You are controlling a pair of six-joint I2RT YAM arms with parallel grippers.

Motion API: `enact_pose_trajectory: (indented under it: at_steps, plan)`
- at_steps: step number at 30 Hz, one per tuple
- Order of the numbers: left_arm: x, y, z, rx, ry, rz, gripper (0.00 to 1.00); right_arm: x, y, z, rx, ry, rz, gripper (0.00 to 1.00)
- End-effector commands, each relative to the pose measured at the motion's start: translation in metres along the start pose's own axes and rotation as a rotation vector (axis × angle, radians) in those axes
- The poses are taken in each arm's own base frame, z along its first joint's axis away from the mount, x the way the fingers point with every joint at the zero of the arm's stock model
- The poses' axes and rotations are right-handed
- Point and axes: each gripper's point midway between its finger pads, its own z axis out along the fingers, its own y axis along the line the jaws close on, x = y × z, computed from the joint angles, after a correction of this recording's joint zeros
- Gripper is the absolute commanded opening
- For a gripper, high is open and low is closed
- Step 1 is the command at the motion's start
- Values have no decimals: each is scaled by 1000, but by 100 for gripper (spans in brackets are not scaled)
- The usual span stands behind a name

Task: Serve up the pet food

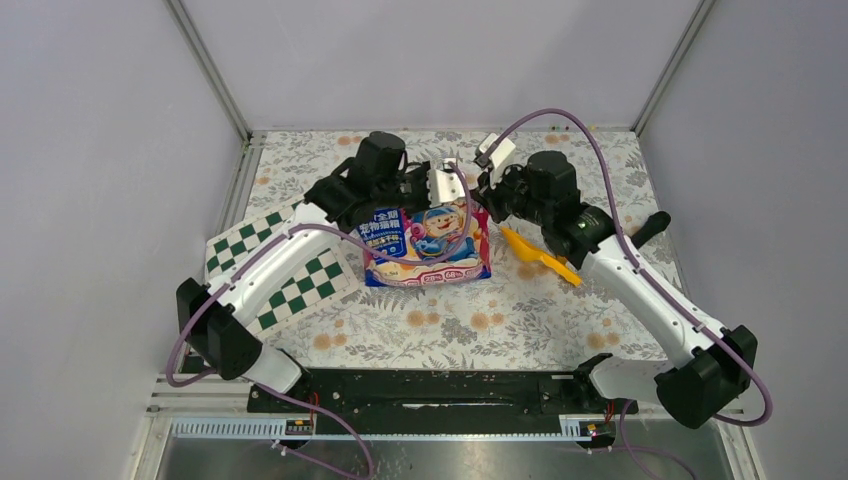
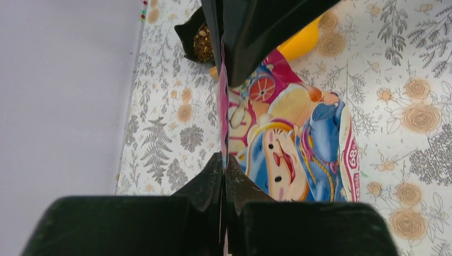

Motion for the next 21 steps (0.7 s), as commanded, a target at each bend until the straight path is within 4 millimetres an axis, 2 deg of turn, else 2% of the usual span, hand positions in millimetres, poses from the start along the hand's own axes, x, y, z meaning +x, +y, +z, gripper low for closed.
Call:
enact_pose_trajectory:
  at_steps: [1, 4, 8, 16, 21]
  plan:
    - [98, 22, -103, -197, 453, -98, 0, -19, -103, -72, 579, -67, 87, 0]
    - [107, 24, -113, -232, 496, -103, 0, -14, -108, -83, 643, -82, 125, 0]
    - [128, 25, -127, -296, 595, -99, 0, -10, -108, -95, 682, -116, 141, 0]
    - [144, 25, -162, -399, 636, -98, 0, 0, -113, -107, 753, -116, 179, 0]
    - [161, 28, -191, -468, 693, -116, 0, 0, -112, -106, 747, -119, 175, 0]
